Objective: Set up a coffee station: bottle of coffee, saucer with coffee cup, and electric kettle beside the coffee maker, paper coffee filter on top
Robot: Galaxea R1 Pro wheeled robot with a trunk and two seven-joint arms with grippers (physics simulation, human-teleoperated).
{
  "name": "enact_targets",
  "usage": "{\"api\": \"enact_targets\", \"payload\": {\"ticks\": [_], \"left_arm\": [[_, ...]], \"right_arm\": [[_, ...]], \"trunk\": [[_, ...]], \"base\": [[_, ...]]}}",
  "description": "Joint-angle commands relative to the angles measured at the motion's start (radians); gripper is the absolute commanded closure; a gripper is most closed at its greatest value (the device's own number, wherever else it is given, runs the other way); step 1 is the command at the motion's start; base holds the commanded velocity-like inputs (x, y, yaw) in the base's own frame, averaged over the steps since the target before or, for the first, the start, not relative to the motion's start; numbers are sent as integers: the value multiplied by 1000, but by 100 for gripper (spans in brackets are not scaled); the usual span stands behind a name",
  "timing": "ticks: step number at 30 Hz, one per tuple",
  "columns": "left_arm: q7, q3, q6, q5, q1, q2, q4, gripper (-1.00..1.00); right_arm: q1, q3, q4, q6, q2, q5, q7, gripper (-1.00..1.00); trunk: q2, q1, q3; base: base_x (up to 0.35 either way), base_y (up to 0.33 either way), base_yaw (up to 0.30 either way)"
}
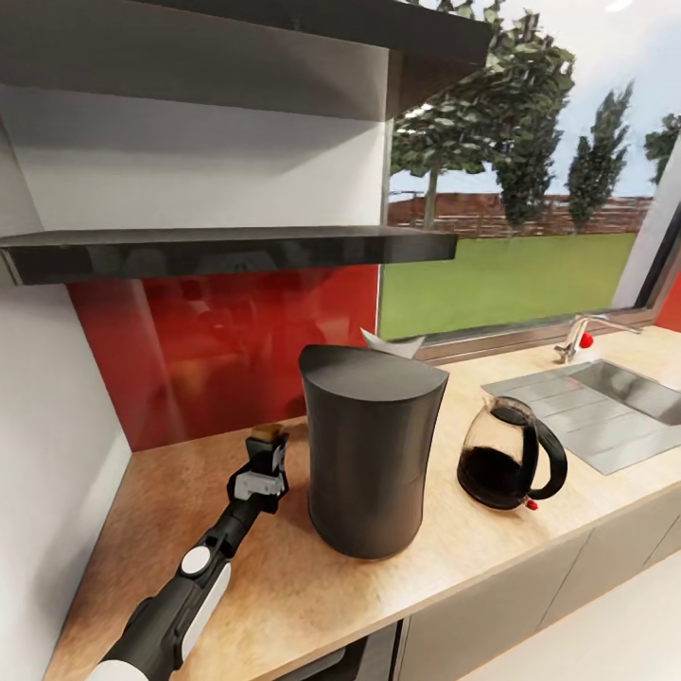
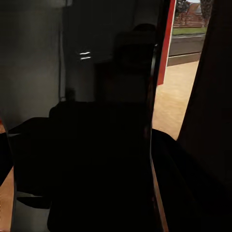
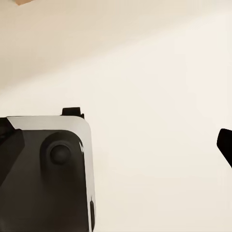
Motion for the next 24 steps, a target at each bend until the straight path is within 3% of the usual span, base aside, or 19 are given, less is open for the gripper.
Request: {"api": "enact_targets", "payload": {"ticks": [1,7,8,24], "left_arm": [[-5,-2,-2,10,-1,1,2,100],[-5,-2,-5,14,-1,2,4,100],[-5,-2,-5,12,-1,2,4,-100],[-3,-2,-7,21,-1,2,4,-100]], "right_arm": [[-1,-4,1,-3,0,3,-2,-100],[-1,-4,1,-3,0,4,-2,-100],[-1,-4,1,-3,1,5,-2,-100],[-1,-4,3,-3,0,5,-2,-100]], "trunk": [[-2,1,-2],[-2,1,-2],[-2,1,-2],[-2,1,-2]], "base": [[14,0,0],[4,0,0],[0,0,0],[0,0,0]]}}
